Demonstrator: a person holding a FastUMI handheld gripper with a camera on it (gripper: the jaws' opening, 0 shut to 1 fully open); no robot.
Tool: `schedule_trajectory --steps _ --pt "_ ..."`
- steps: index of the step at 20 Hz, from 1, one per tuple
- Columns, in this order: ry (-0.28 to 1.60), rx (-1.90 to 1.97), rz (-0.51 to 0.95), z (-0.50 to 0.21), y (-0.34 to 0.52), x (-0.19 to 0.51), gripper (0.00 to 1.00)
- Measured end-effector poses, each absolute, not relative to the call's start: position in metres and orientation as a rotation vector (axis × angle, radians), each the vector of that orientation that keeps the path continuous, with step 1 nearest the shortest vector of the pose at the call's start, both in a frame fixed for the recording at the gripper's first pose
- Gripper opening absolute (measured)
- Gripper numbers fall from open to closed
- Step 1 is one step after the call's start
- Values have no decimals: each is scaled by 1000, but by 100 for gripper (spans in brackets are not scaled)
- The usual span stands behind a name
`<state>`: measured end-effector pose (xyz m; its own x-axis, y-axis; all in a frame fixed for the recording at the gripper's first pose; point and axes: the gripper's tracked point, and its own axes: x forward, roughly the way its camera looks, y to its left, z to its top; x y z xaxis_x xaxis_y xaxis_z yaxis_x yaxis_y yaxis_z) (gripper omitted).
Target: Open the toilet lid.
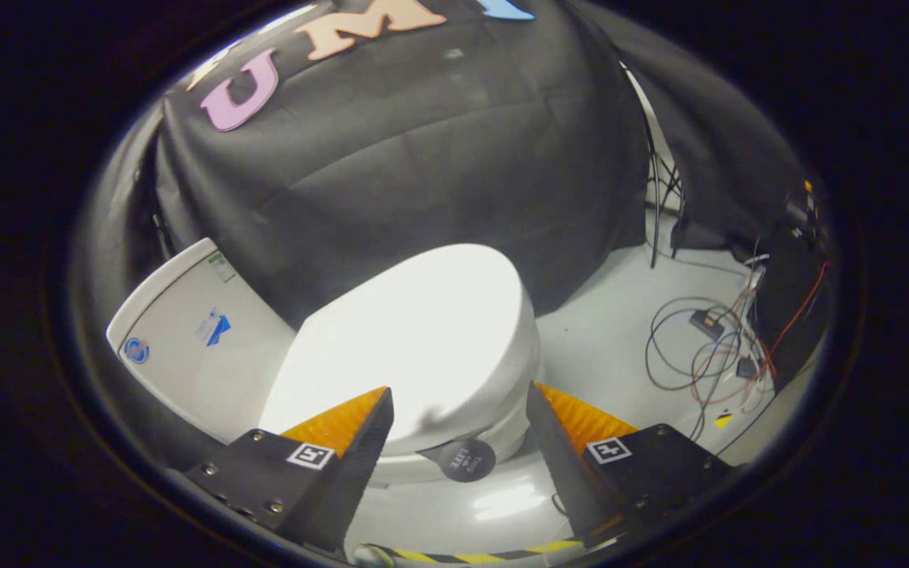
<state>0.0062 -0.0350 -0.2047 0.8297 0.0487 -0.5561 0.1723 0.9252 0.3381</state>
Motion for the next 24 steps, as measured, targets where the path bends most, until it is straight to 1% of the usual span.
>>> schedule_trajectory --steps 5,10,12,13,16,19,22,23,24 --pt "675 485 -102 -229 -43 -3 100" --pt "784 691 -109 -259 -35 -20 99" --pt "816 776 -93 -262 -29 -25 93" --pt "815 812 -83 -263 -27 -23 93" --pt "810 861 -59 -262 -25 -20 72" --pt "807 911 12 -255 -7 -14 72" --pt "830 912 26 -259 -3 -17 72" --pt "834 925 14 -261 -1 -16 72" --pt "865 893 -69 -281 -14 -22 72"
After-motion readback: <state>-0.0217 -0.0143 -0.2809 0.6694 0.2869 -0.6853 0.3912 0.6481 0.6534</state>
